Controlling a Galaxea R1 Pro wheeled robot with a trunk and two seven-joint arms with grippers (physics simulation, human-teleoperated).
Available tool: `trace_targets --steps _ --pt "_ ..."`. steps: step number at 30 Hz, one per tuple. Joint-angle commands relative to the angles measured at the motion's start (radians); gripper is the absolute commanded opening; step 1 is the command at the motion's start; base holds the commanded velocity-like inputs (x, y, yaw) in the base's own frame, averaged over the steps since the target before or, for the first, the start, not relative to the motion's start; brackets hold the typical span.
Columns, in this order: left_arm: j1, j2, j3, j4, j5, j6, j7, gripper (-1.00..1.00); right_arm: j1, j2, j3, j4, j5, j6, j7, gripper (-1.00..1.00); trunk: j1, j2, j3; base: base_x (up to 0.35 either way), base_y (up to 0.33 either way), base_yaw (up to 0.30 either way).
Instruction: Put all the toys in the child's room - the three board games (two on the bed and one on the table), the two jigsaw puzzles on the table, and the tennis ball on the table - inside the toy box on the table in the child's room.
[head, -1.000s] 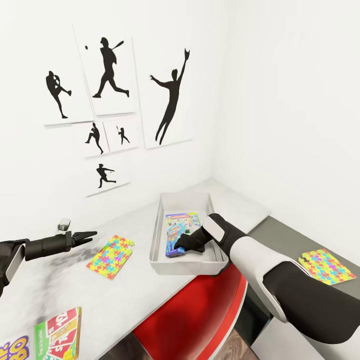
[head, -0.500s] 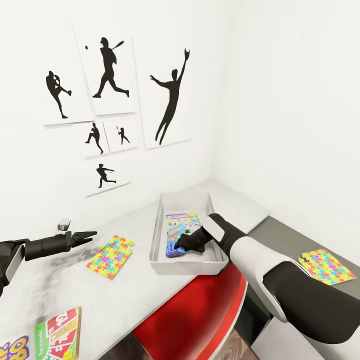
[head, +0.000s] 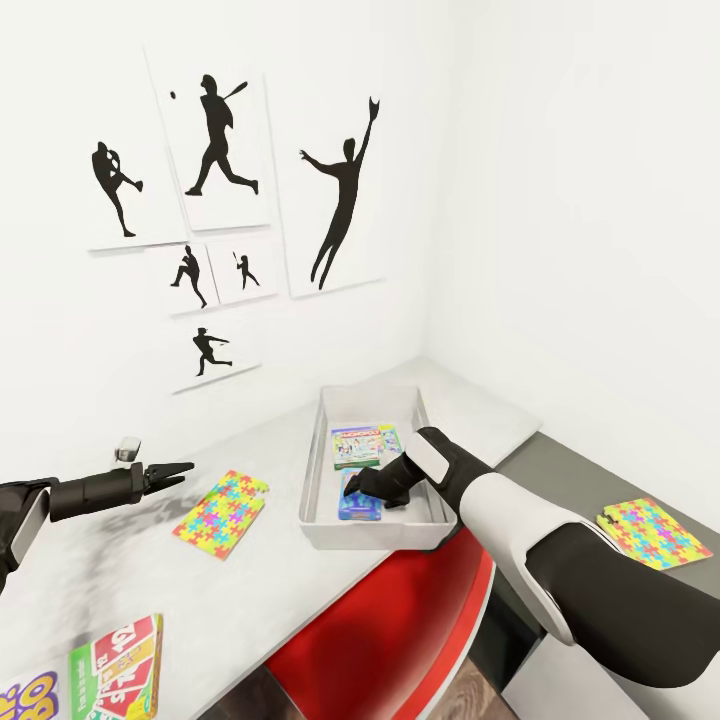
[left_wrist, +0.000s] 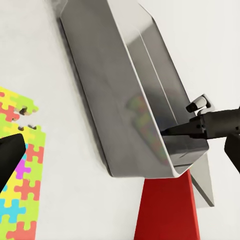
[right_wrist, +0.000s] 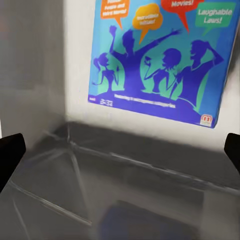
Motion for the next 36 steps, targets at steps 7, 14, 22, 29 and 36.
trace_targets --steps 7,14,22,29,36 --pt "-0.001 0.0 0.0 0.0 0.002 0.009 -0.002 1.0 -0.001 0.0 0.004 0.0 -0.01 0.001 -0.007 1.0 0.0 -0.001 -0.001 0.0 0.0 0.0" --pt "-0.001 0.001 0.001 0.0 0.002 0.009 -0.002 1.0 -0.001 0.0 0.004 -0.005 -0.009 0.001 -0.007 1.0 0.0 -0.001 -0.001 0.0 0.0 0.0" --pt "-0.001 0.002 0.001 0.0 0.004 0.01 -0.003 1.0 -0.001 0.0 0.006 -0.013 -0.01 0.0 -0.006 1.0 0.0 -0.001 -0.001 0.0 0.0 0.0" --pt "-0.001 0.003 0.006 0.0 0.004 0.043 -0.004 1.0 -0.001 0.0 0.003 -0.014 -0.01 0.0 -0.006 1.0 -0.004 0.006 0.002 0.0 0.0 0.0" --pt "-0.001 0.003 0.007 -0.001 0.004 0.063 -0.003 1.0 -0.002 0.0 0.0 -0.032 -0.01 0.0 -0.006 1.0 -0.031 0.055 0.024 0.0 0.0 0.0"
